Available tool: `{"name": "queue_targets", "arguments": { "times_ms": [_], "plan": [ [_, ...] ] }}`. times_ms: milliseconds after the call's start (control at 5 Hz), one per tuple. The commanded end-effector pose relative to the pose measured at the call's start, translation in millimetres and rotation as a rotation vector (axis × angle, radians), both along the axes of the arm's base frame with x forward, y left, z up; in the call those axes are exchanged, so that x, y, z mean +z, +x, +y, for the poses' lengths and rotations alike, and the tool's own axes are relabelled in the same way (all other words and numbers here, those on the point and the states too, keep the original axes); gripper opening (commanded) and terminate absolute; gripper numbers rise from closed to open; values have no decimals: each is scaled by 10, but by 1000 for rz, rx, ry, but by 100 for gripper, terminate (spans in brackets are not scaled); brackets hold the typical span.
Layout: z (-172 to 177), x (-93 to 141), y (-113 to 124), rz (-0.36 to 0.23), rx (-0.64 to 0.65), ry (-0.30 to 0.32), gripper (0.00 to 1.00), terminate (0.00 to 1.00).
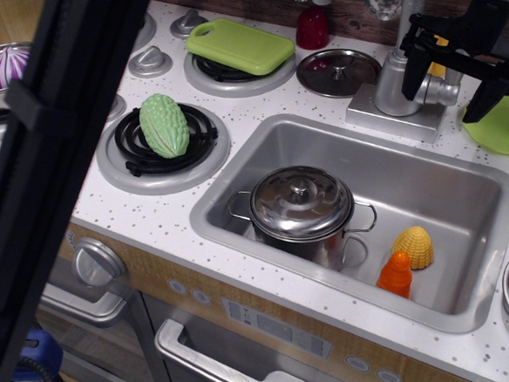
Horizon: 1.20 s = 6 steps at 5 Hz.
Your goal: Turn lever vertical to front
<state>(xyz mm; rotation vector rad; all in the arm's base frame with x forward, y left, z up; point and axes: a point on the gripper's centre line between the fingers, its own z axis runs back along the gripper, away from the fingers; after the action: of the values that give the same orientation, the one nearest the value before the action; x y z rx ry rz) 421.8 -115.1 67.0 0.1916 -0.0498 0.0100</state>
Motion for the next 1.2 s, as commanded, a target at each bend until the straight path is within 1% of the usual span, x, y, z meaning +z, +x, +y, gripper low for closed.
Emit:
{"name": "queue_targets", "arguments": {
  "times_ms": [0, 200, 400, 600, 800, 1000],
  "plan": [
    [0, 0, 0, 0, 0, 0, 100, 0],
    [30, 176, 76, -123, -13, 77, 100, 0],
    [-20, 342, 121, -248, -8, 135, 100, 0],
    [-88, 428, 228, -365, -17, 185, 100, 0],
    [-7, 502, 352, -413, -50, 212, 100, 0],
    [52, 555, 474, -437, -67, 220, 100, 0]
  ]
}}
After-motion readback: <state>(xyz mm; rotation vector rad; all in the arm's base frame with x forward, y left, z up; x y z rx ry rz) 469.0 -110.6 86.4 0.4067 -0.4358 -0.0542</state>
